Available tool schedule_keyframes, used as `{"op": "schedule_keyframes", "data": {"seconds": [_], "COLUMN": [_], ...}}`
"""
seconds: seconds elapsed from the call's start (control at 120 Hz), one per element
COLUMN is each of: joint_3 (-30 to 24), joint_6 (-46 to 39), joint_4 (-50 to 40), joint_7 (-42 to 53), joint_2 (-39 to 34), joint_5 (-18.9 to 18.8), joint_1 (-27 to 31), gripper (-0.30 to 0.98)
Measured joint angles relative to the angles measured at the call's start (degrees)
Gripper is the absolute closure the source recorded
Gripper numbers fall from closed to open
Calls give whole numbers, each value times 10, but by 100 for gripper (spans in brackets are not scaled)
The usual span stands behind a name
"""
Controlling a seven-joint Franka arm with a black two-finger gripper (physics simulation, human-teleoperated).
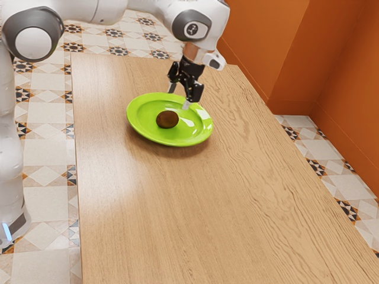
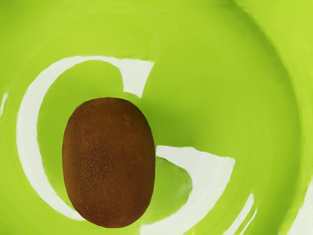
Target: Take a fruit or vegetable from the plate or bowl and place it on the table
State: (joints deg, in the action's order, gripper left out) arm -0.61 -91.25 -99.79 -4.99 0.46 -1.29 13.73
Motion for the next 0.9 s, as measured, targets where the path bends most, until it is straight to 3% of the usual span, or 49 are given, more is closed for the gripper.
{"op": "schedule_keyframes", "data": {"seconds": [0.183, 0.392, 0.617, 0.9], "joint_3": [2, 2, -2, -10], "joint_6": [-34, -62, -71, -74], "joint_4": [21, 25, 20, -20], "joint_7": [30, 59, 80, 97], "joint_2": [25, 47, 48, 29], "joint_5": [1, 2, 5, 6], "joint_1": [14, 129, 104, 112], "gripper": [0, 0, 0, 0]}}
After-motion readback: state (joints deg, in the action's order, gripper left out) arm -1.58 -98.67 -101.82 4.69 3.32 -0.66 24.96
